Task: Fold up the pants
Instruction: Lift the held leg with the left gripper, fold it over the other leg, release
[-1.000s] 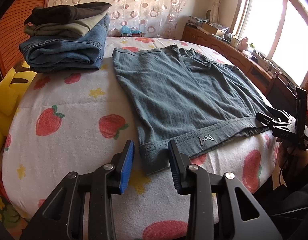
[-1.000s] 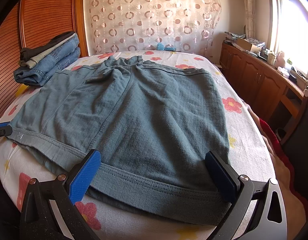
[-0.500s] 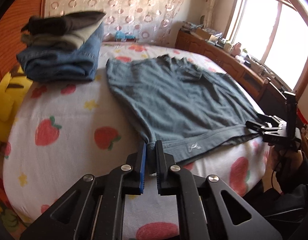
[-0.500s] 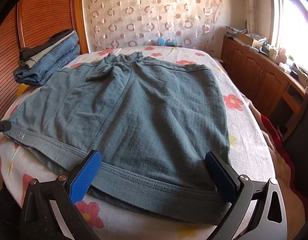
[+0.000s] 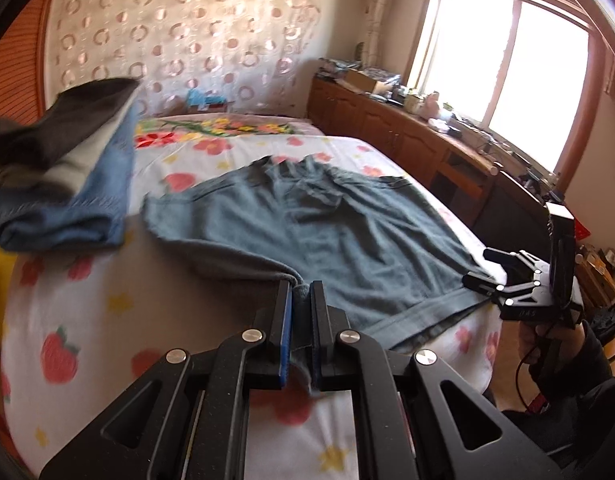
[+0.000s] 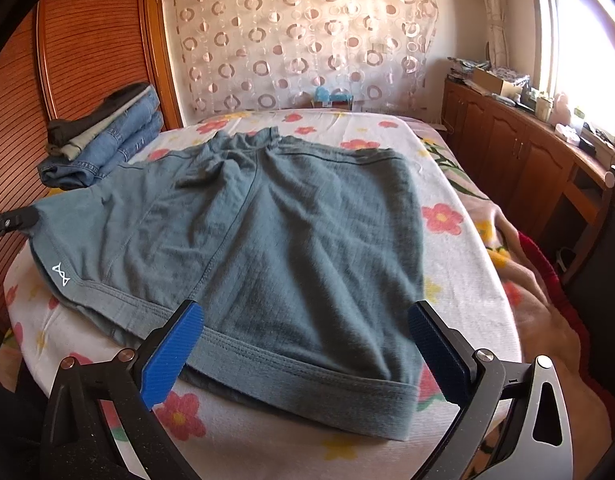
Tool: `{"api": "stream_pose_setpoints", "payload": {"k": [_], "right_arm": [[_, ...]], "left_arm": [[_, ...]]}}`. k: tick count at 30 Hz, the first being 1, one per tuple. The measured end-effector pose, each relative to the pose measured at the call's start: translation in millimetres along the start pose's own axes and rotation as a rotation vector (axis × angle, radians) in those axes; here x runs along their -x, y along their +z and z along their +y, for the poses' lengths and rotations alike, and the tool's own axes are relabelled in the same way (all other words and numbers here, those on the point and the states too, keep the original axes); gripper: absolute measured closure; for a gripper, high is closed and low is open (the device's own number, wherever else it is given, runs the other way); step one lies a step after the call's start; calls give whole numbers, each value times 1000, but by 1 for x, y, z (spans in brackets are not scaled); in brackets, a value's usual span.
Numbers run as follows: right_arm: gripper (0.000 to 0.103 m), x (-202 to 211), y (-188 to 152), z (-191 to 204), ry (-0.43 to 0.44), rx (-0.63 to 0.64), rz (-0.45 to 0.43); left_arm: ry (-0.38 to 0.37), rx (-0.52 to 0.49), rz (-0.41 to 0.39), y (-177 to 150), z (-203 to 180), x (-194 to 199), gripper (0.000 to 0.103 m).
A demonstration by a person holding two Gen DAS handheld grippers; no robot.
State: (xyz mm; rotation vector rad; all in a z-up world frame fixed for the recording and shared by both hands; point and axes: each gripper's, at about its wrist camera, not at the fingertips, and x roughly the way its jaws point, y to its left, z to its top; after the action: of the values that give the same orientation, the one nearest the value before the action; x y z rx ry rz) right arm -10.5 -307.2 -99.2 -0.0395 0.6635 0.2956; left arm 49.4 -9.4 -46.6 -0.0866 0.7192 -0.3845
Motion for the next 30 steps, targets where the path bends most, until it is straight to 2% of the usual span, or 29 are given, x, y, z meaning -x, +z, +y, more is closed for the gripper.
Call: {"api": "stream_pose_setpoints", "payload": {"k": [11,23,30], "right_arm": [[2,3,-6,-13,-12,-29,-26],[2,4,-12,-25,-25,-53,-38],[2,11,-16,-30,-40,-78,-46]], "left_arm": [[-100,-129,0,51,-59,-33,94],[-149,-202,32,87,-106,-74,94],[-182,-249,30,101,-140,-85,94]]}}
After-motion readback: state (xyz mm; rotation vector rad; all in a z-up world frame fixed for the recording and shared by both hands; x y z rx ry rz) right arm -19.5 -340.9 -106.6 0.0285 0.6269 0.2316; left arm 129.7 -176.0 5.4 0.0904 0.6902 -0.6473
